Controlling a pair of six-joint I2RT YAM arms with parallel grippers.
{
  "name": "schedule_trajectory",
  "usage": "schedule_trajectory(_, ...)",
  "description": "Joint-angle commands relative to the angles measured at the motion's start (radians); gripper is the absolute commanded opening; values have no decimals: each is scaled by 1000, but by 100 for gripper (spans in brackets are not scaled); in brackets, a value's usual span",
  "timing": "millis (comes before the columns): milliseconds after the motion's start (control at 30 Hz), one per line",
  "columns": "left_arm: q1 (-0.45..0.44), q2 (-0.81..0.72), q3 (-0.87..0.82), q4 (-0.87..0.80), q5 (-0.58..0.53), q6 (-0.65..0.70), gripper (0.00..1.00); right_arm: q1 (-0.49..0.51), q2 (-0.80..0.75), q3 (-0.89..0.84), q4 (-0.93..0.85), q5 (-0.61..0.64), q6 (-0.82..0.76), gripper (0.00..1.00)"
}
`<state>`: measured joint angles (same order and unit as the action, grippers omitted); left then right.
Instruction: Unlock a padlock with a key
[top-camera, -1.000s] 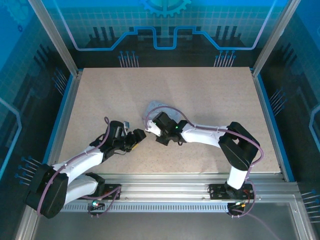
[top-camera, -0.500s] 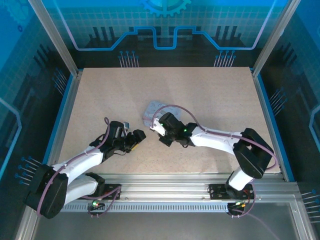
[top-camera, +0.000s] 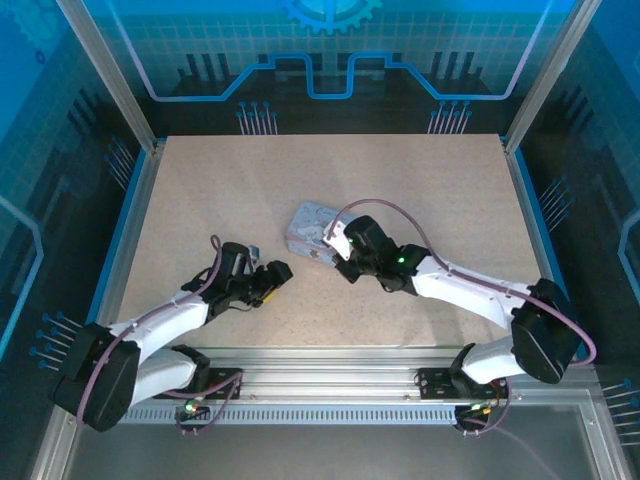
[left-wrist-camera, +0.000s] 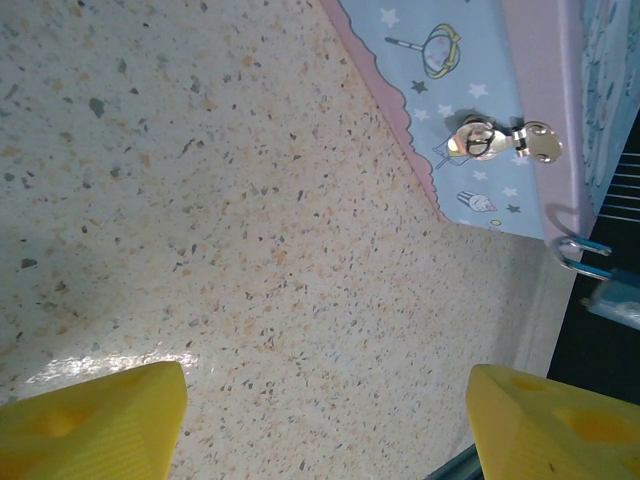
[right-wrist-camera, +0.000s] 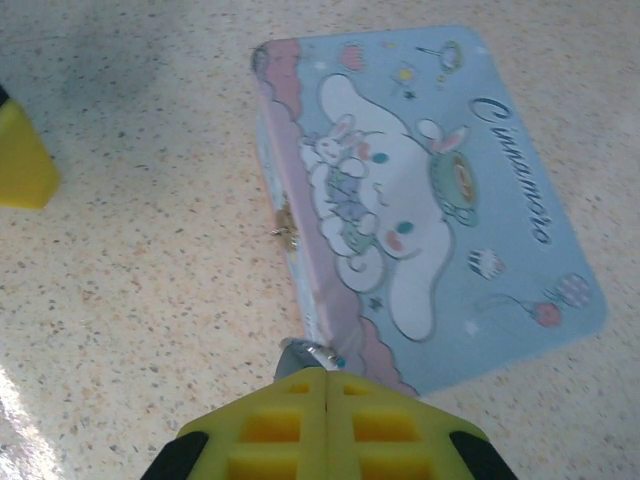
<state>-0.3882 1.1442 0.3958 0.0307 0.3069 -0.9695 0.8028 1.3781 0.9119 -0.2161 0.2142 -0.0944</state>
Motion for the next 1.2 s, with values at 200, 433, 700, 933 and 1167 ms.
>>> schedule_trajectory(200, -15, 43, 36, 15, 31, -1, 75, -168, -143, -89, -33, 34, 136, 0)
schedule_trajectory(433, -34, 69, 45, 30, 24, -8, 75, -290, -114, -96, -56, 82, 220, 0)
schedule_trajectory(700, -47, 77, 54, 31, 18, -8, 75, -369, 11, -76, -93, 131, 305, 0)
schedule_trajectory(933, -47, 77, 64, 20, 17, -2, 75, -370, 1, -6, -180, 81, 360, 0)
schedule_trajectory(1167, -45, 78, 118, -40, -15, 48, 76, -385, -58, 29, -279, 31, 407, 32)
